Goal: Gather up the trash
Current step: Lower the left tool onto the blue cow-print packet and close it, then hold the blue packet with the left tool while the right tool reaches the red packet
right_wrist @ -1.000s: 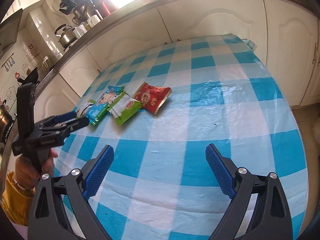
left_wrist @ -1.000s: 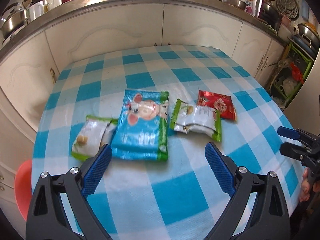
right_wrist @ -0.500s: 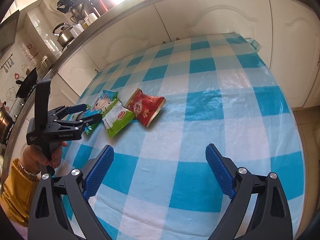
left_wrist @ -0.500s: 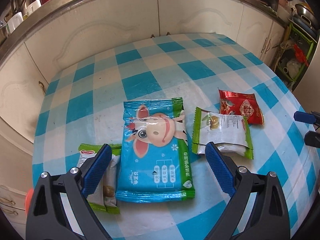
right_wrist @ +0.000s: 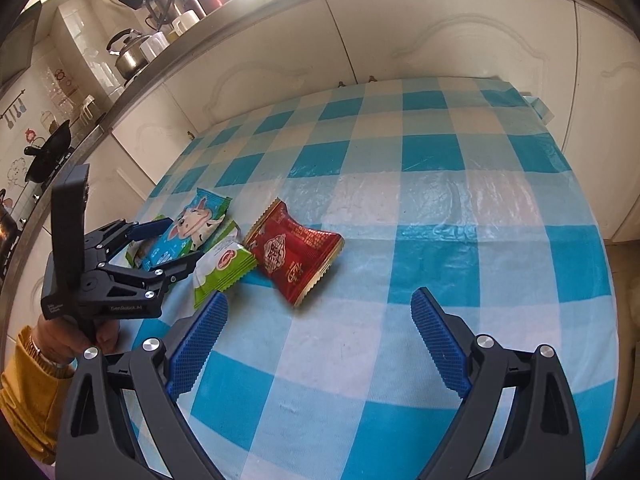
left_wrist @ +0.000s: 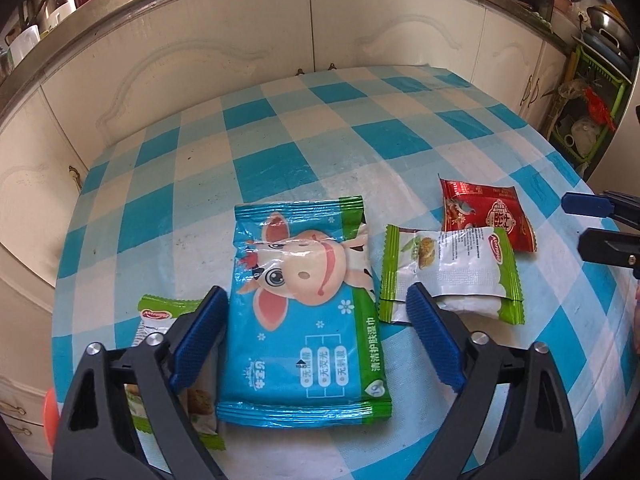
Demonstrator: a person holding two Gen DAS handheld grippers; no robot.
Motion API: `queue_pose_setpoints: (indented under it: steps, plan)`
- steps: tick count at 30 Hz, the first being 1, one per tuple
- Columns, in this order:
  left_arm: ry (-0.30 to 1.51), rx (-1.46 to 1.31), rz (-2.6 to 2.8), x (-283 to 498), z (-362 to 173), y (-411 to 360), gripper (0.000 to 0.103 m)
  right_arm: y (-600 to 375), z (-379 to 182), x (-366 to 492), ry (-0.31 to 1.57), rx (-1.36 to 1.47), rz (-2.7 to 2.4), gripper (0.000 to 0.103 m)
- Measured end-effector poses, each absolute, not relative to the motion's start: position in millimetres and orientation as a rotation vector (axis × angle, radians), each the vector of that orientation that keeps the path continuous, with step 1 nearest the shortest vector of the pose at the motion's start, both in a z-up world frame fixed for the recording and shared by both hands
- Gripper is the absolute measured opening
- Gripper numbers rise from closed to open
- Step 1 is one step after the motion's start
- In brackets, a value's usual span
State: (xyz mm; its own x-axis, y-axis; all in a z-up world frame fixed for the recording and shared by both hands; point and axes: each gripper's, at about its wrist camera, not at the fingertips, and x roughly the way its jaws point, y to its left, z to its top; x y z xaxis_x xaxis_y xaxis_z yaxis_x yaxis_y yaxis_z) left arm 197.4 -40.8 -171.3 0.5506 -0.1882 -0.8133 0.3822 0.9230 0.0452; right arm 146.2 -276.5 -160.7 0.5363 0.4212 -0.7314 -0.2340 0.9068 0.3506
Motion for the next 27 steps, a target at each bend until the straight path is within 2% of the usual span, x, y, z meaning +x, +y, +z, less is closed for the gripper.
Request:
queue_pose_setpoints:
  steps: [4, 6, 9, 17, 27]
  plan:
    - [0.932, 0.186, -0.331, 198.0, -170.9, -38.9, 0.078, -271.0, -164.4, 155.8, 0.934, 0.212, 0.399, 0.092]
    - [0.926, 0.171, -0.317, 197.8, -169.9, -37.2, 0.069, -266.7, -166.3, 160.9, 0.938, 0.198, 0.405, 0.092]
    - [0.925, 0.165, -0.3, 196.3, -169.4, -36.6, 0.065, -259.8, -167.7, 168.3, 0.937, 0.17, 0.41, 0.092]
    - [0.934, 0.086, -0.284, 190.8, -166.2, -28.9, 0.06, -240.7, -170.4, 185.8, 0.941, 0.068, 0.421, 0.092]
    - [0.929, -0.013, -0.273, 174.2, -162.5, -10.8, 0.06, -222.1, -170.9, 193.1, 0.901, -0.09, 0.437, 0.092]
